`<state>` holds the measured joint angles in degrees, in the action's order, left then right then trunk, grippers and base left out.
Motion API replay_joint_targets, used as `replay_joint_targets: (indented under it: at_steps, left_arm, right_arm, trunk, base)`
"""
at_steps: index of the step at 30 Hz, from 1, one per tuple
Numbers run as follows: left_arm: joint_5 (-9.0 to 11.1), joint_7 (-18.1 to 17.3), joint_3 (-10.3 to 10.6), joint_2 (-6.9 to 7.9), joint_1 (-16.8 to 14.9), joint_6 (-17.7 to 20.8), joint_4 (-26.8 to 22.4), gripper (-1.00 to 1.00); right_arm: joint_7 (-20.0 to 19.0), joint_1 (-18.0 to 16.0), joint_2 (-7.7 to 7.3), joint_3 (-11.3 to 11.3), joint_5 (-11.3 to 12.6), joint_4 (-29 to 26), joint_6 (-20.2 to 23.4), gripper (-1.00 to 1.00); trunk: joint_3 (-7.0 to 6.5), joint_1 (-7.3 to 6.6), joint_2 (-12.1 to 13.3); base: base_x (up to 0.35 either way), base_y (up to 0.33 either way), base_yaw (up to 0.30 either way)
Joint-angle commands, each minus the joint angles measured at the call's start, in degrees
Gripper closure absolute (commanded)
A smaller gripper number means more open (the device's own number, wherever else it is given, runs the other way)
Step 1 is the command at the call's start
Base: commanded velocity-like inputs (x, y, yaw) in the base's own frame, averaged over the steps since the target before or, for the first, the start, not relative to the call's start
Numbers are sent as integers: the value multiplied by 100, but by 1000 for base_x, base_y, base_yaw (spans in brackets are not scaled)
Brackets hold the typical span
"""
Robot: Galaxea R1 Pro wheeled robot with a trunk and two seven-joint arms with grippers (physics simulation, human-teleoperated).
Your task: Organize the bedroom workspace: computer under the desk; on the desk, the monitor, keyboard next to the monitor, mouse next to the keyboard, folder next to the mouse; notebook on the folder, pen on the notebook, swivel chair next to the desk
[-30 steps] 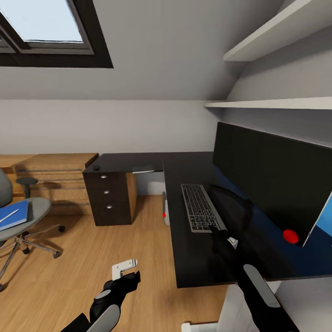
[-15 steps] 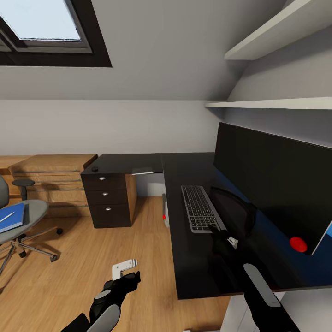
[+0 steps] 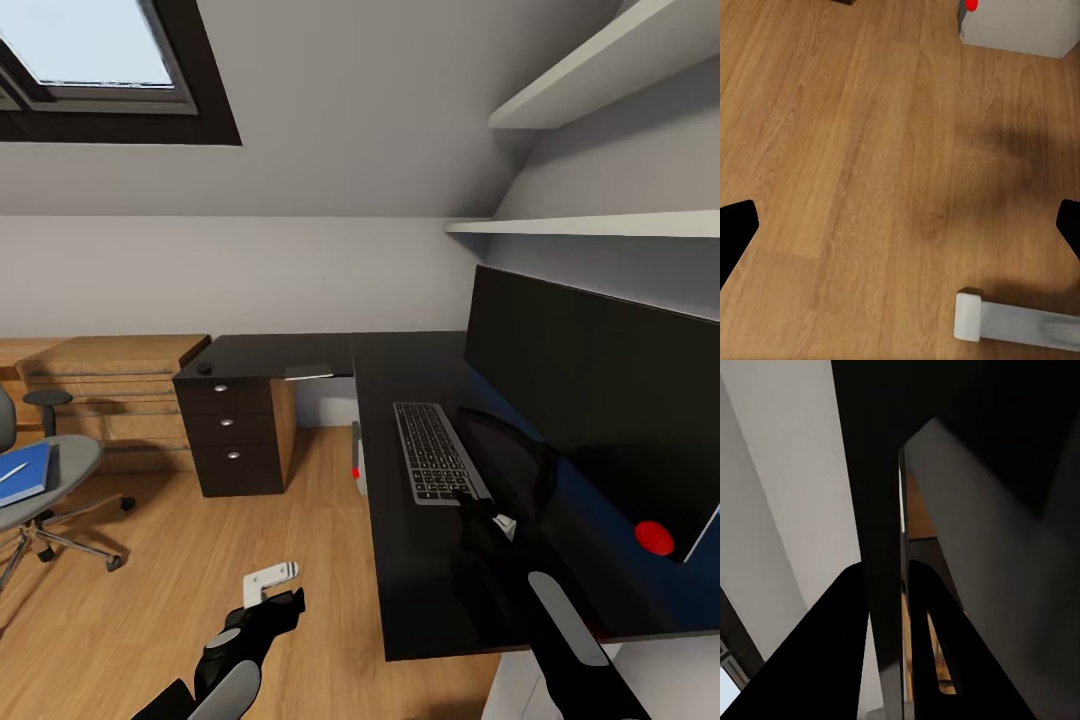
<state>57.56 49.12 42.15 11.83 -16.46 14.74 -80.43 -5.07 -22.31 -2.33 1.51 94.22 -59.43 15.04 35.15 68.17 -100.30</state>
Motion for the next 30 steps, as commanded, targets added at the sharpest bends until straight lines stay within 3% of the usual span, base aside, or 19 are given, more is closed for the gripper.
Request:
replay_joint_targets:
  at_steps: [1, 30]
  left_arm:
    - [18, 36, 12, 4, -7, 20, -8, -100]
    - [18, 36, 12, 4, -7, 17, -8, -100]
  right_arm:
    - [23, -1, -5, 9, 50, 90, 8, 100]
    - [26, -1, -5, 9, 35, 90, 8, 100]
  trunk:
    - [7, 0, -2]
    - [7, 0, -2]
  base:
    - [3, 0, 0]
    - [34, -27, 0]
